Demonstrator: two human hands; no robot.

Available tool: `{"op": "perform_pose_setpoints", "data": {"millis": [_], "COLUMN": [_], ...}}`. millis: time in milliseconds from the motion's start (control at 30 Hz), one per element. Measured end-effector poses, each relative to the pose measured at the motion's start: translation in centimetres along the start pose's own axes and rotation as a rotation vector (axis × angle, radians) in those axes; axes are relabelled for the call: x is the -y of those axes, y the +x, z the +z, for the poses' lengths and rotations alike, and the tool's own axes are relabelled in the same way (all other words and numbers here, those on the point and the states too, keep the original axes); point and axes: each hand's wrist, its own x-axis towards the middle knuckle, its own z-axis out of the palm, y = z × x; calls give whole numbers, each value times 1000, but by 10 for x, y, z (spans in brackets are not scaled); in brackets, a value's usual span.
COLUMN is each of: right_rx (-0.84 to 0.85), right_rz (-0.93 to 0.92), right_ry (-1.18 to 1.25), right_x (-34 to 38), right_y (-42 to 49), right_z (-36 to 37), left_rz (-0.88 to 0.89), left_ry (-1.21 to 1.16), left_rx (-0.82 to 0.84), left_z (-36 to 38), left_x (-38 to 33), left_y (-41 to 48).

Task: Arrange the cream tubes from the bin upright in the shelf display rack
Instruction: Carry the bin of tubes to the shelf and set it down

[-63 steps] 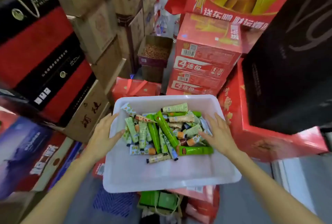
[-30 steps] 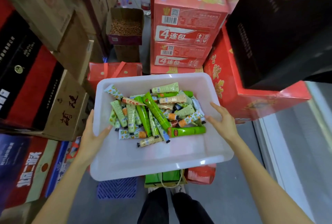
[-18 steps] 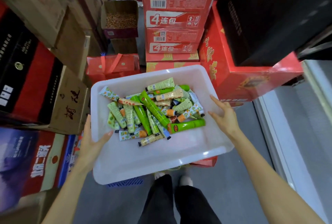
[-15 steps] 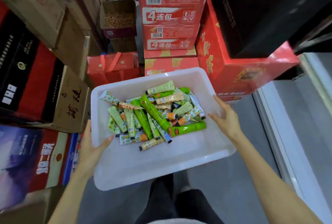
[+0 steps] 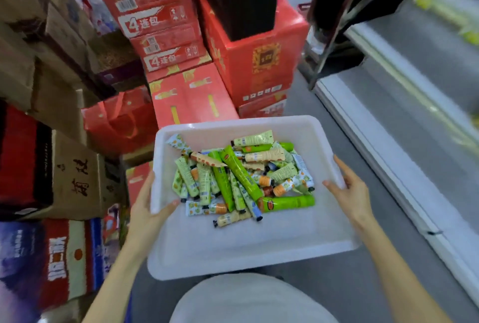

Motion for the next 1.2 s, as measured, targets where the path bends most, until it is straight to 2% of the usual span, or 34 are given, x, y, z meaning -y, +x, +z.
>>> {"op": "perform_pose_setpoints", "data": {"millis": [200,400,633,900,1000,1200], "right_rx": [-354,-703,-1061,-1361,-1445,-1544], "right_rz": [199,363,511,696,777,935], "right_ry": [83,92,120,162,147,56], "right_x": [-81,-138,-175,-205,-209,-211], "right_y": [-134,-270,-398,-470,-488,-532], "right_z": [-113,-208,-278,-343,-375,-430], "left_rz": [205,428,602,789,811,822], "left_ry": [126,175,159,163,196,119], "left_rx": [361,691,1055,1372,1488,1701], "left_z": [96,231,372,528,585,665], "left_x": [-52,-107,-172,-237,-258,-295], "left_y": [-31,-89,-180,-284,-322,-409]}}
